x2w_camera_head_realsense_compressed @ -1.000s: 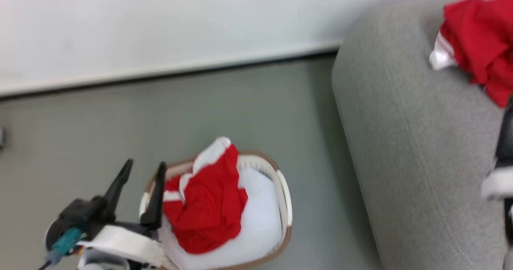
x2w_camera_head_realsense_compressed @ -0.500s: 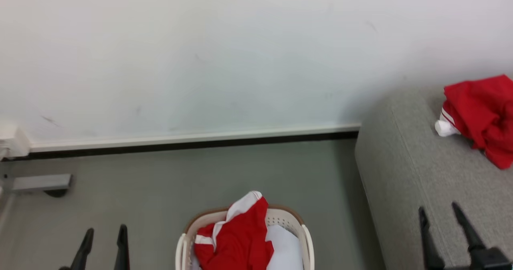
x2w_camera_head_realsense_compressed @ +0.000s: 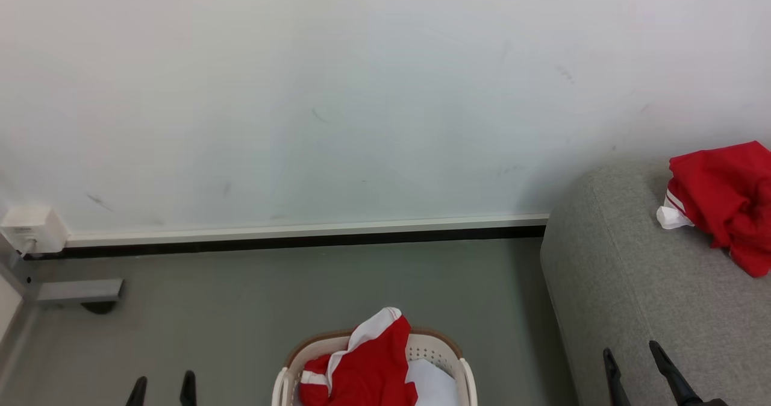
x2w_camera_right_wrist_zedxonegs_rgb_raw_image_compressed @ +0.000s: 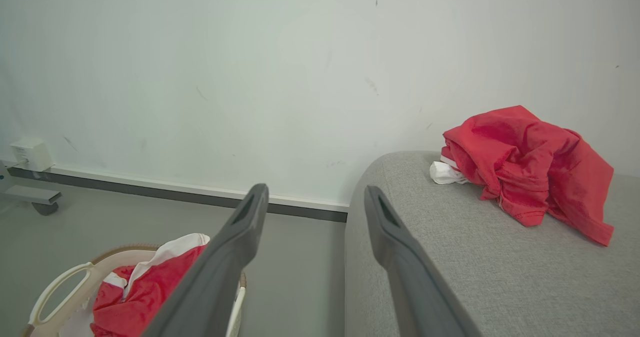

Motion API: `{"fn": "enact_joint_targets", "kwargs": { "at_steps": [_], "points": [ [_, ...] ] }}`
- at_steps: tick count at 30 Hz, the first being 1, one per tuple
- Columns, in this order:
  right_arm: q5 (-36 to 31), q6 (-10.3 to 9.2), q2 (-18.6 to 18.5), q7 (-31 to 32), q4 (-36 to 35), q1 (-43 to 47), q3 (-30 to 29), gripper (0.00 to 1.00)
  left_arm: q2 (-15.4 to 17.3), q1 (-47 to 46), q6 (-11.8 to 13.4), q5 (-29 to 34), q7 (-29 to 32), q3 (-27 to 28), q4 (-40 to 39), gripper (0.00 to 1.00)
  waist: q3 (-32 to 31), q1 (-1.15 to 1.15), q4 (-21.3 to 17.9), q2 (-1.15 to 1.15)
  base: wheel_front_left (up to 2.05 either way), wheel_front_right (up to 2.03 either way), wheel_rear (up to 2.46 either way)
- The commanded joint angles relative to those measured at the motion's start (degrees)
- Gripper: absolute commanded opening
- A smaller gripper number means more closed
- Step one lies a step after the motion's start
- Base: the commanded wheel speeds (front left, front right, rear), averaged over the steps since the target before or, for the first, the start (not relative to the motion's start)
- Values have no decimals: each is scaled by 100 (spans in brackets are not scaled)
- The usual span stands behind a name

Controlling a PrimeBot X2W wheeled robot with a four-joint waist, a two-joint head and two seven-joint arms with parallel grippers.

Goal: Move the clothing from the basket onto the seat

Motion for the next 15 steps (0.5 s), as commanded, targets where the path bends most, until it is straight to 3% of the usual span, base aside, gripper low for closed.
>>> {"fn": "enact_joint_targets", "kwargs": {
  "at_steps": [1,15],
  "points": [
    [32,-14,-12,-19,28,-27,21,100,-35,-20,-56,144,-3,66,36,100,3,1,-23,0,0,0,0],
    [6,-14,-13,-19,-94,-283,172,100,-182,-278,-219,349,-3,96,183,100,245,1,-326,0,0,0,0]
  ]
}}
